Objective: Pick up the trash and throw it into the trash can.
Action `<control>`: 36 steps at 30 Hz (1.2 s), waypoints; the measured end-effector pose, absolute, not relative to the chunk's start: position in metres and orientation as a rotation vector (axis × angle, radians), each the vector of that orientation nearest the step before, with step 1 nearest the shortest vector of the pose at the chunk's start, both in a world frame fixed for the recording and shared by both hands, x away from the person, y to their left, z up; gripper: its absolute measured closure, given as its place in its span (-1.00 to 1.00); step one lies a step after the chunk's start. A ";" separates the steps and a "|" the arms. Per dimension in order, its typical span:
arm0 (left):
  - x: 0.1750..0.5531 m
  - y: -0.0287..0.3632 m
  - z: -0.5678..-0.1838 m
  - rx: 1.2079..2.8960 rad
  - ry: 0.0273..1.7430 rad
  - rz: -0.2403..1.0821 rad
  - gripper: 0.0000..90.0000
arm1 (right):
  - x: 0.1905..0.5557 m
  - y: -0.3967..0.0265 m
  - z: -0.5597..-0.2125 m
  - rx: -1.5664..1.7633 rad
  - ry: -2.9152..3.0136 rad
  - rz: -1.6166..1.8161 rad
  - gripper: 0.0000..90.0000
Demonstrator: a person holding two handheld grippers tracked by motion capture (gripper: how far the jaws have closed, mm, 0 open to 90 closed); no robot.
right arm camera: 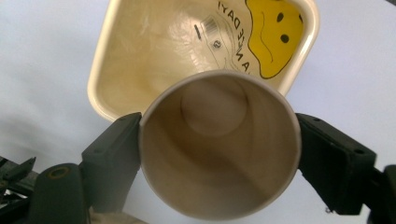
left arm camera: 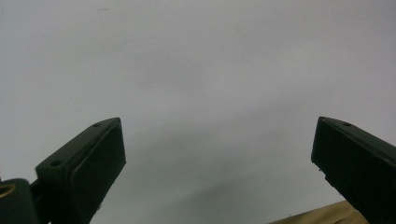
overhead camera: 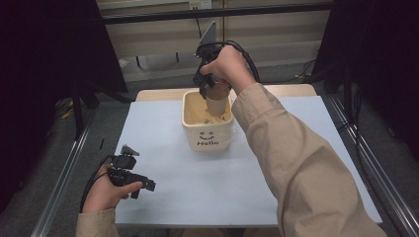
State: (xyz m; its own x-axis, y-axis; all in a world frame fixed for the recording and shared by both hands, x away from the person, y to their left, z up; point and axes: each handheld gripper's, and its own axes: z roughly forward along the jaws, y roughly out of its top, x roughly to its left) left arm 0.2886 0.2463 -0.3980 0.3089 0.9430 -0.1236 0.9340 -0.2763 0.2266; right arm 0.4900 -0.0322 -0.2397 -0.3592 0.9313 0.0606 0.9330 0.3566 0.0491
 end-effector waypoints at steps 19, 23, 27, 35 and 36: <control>0.288 0.244 -0.398 2.320 1.706 0.053 -0.94 | 0.488 -0.047 -0.214 -1.809 -2.571 -0.204 -0.75; 0.288 0.243 -0.397 2.321 1.711 0.041 -0.94 | 0.487 -0.050 -0.204 -1.817 -2.595 -0.227 -0.76; 0.288 0.243 -0.398 2.320 1.704 0.053 -0.94 | 0.485 -0.051 -0.191 -1.832 -2.582 -0.245 -0.76; 0.288 0.243 -0.397 2.320 1.702 0.054 -0.94 | 0.482 -0.054 -0.173 -1.823 -2.601 -0.267 -0.75; 0.288 0.243 -0.397 2.321 1.701 0.053 -0.94 | 0.482 -0.054 -0.171 -1.826 -2.598 -0.266 -0.75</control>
